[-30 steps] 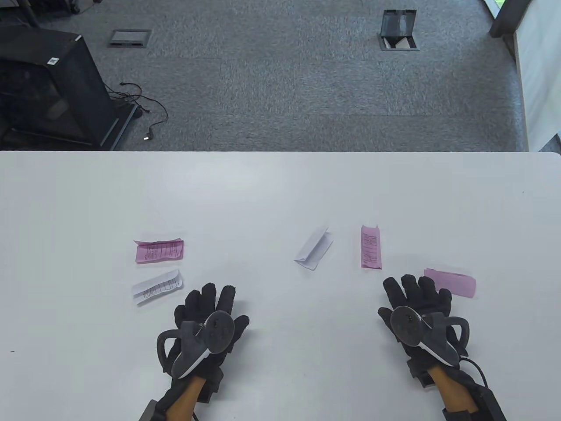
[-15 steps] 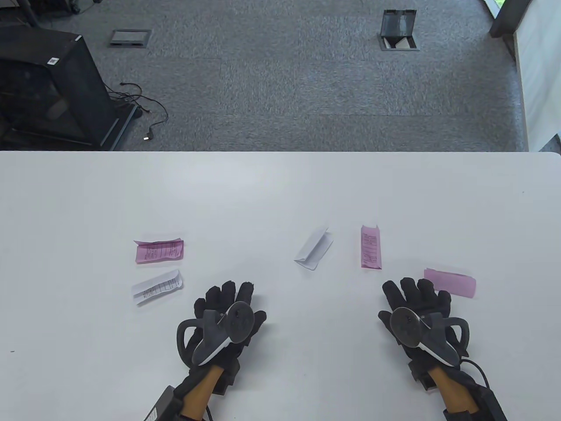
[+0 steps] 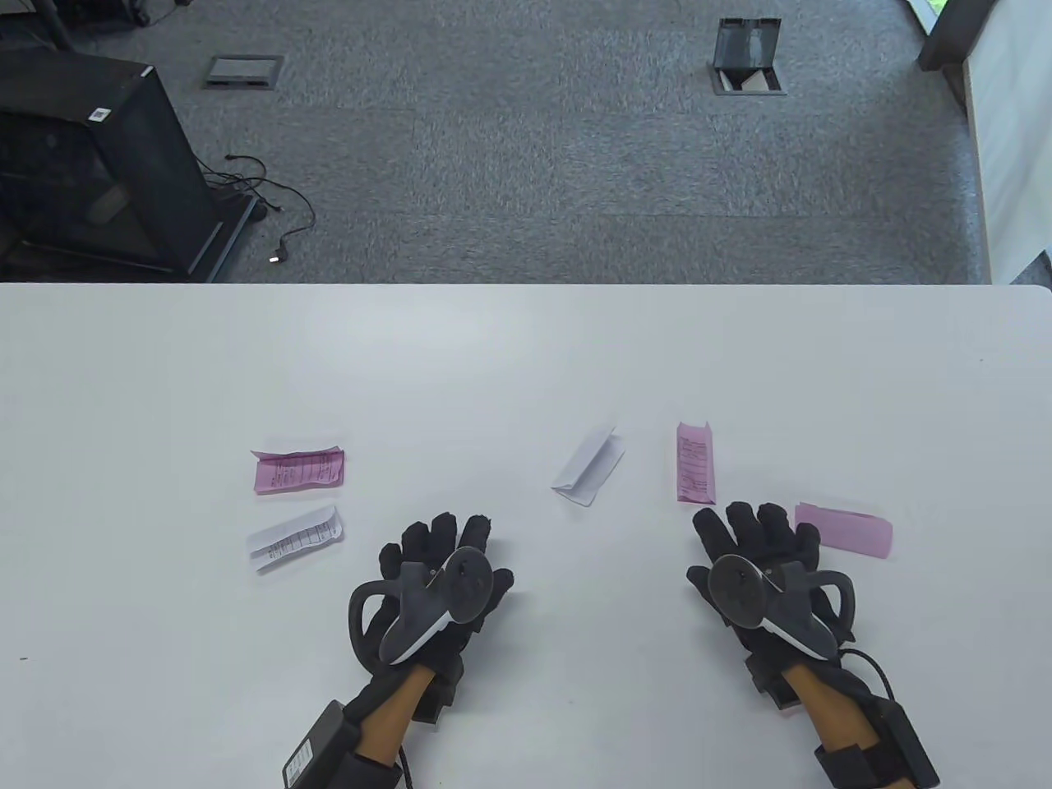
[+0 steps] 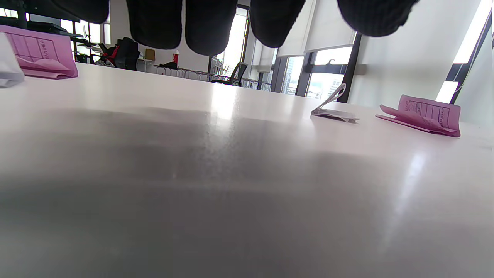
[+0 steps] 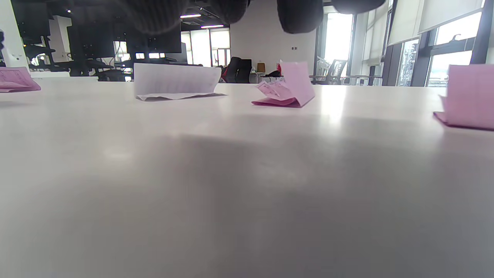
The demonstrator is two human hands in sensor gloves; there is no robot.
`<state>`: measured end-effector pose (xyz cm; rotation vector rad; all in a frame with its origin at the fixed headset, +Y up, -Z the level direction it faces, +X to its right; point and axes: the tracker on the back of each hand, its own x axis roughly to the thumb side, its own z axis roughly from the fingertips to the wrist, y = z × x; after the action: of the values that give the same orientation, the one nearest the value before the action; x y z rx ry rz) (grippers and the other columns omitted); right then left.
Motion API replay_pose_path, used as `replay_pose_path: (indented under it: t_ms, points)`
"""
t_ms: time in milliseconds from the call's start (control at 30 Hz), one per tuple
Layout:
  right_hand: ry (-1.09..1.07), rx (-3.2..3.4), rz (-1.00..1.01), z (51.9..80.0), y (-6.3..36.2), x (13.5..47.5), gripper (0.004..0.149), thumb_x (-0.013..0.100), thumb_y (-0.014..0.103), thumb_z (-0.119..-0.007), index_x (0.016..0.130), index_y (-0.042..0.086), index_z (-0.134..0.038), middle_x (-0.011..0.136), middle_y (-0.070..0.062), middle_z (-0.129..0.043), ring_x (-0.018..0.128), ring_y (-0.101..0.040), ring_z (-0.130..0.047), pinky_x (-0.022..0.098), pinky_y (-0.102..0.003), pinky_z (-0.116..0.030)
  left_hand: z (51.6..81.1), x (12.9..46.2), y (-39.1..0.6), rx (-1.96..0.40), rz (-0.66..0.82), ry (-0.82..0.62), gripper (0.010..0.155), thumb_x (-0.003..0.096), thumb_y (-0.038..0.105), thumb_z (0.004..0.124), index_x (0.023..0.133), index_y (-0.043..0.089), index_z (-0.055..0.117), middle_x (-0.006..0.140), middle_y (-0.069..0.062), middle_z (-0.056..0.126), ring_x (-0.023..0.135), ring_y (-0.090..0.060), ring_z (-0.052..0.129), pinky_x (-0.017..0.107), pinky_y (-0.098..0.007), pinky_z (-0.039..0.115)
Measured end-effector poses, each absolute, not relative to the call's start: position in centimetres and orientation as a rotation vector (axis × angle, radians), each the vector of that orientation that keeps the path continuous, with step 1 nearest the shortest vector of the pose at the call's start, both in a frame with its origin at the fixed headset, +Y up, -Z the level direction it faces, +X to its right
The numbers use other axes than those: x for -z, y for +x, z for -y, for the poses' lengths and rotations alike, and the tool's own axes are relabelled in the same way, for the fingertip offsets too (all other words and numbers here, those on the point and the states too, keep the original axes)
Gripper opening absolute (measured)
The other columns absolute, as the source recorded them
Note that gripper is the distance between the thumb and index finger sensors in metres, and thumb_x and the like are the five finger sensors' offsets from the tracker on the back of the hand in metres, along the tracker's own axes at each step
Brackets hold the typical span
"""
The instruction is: Unfold folded invoices and stack
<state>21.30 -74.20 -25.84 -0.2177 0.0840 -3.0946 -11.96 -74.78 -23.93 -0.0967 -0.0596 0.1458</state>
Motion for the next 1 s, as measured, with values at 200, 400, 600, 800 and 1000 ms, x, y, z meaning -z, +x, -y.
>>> replay_pose_path:
  t_ms: [200, 400, 600, 800, 1000]
  points:
    - [-0.210, 3.025, -0.099, 73.7, 17.6, 29.8, 0.070, 0.046, 0.057, -0.060, 0.108, 0.037, -0.034, 0.116, -0.012, -0.043, 0.106, -0.051, -0.039, 0.068, -0.076, -0.036, 74.5, 23.6, -12.7, -0.166, 0.053, -0.088, 0.073, 0.0472, 0.062, 0.065, 0.112, 0.031, 0.051, 0.122, -0.017, 0.053, 0.108, -0.050, 0.050, 0.074, -0.074, 0.043]
    - [-0.192, 2.837, -0.087, 74.4, 12.8, 34.0, 0.073, 0.046, 0.055, -0.063, 0.107, 0.042, -0.026, 0.116, -0.011, -0.040, 0.107, -0.050, -0.037, 0.069, -0.076, -0.035, 74.2, 23.3, -13.3, -0.193, 0.052, -0.073, 0.073, 0.0474, 0.062, 0.065, 0.112, 0.031, 0.051, 0.122, -0.018, 0.053, 0.108, -0.051, 0.050, 0.073, -0.074, 0.043]
    - [-0.220, 2.709, -0.097, 76.1, 9.8, 36.4, 0.070, 0.046, 0.051, -0.066, 0.104, 0.048, -0.028, 0.116, -0.008, -0.040, 0.107, -0.048, -0.037, 0.070, -0.076, -0.034, 74.0, 22.9, -14.1, -0.205, 0.046, -0.067, 0.073, 0.0475, 0.062, 0.064, 0.112, 0.031, 0.051, 0.122, -0.018, 0.053, 0.108, -0.051, 0.051, 0.073, -0.074, 0.043]
    - [-0.237, 2.684, -0.110, 76.3, 8.7, 36.9, 0.054, 0.048, 0.046, -0.066, 0.099, 0.049, -0.047, 0.115, -0.006, -0.046, 0.107, -0.046, -0.040, 0.070, -0.076, -0.035, 74.0, 22.9, -13.9, -0.208, 0.058, -0.064, 0.073, 0.0477, 0.062, 0.064, 0.112, 0.031, 0.052, 0.122, -0.018, 0.053, 0.107, -0.051, 0.051, 0.073, -0.074, 0.043]
    - [-0.260, 2.786, -0.232, 75.4, 8.8, 36.5, 0.039, 0.047, 0.040, -0.070, 0.085, 0.041, -0.072, 0.105, -0.005, -0.067, 0.102, -0.043, -0.056, 0.069, -0.075, -0.040, 74.1, 22.9, -13.8, -0.205, 0.065, -0.060, 0.073, 0.0477, 0.062, 0.064, 0.112, 0.030, 0.052, 0.122, -0.018, 0.053, 0.107, -0.051, 0.051, 0.073, -0.074, 0.044]
